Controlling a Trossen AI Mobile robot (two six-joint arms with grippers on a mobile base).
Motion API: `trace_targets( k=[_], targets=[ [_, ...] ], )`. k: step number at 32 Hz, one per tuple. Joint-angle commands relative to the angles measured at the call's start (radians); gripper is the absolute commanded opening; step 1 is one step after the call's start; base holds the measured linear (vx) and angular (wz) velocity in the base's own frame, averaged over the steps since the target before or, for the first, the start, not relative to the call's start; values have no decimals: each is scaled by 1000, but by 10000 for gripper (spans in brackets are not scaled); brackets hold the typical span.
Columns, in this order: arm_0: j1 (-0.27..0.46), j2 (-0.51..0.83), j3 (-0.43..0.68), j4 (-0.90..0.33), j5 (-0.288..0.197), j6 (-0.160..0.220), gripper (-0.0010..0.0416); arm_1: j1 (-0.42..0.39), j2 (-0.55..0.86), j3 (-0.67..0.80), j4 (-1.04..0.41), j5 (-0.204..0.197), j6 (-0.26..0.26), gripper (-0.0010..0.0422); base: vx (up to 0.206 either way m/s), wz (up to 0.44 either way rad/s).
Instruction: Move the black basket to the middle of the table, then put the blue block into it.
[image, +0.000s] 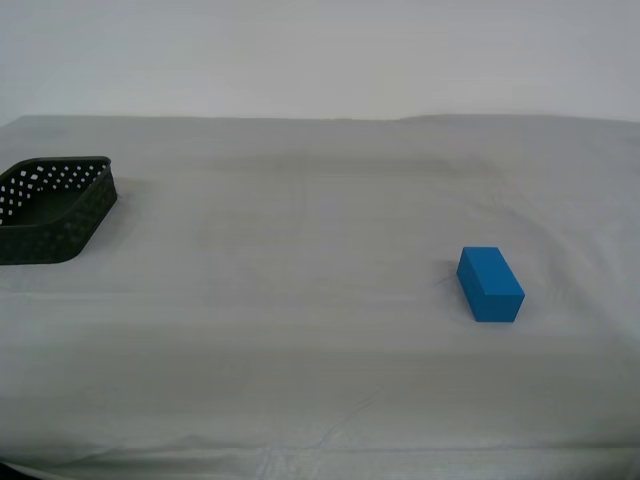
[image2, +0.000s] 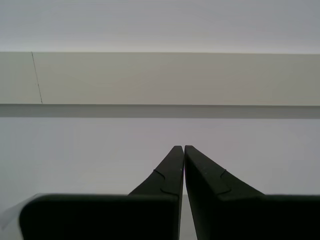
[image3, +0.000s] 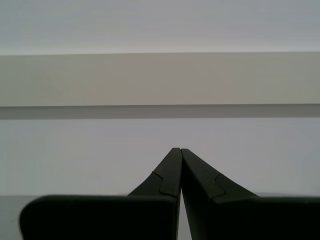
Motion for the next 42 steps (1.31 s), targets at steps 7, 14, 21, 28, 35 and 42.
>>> trace_targets(
  k=[7, 14, 21, 28, 35, 42],
  targets=[
    [0, 0, 1, 3, 1, 0, 0, 1, 0, 0, 4, 2, 2, 0, 0, 0],
    [0, 0, 1, 3, 1, 1, 0, 1, 0, 0, 4, 2, 2, 0, 0, 0],
    [0, 0, 1, 3, 1, 2, 0, 1, 0, 0, 4, 2, 2, 0, 0, 0],
    [0, 0, 1, 10, 1, 3, 0, 1, 0, 0, 4, 2, -6, 0, 0, 0],
    [0, 0, 1, -10, 1, 2, 0, 2, -2, 18, -89, 8, -29, 0, 0, 0],
    [0, 0, 1, -134, 1, 2, 0, 29, 1, 106, -555, -19, 86, 0, 0, 0]
  ],
)
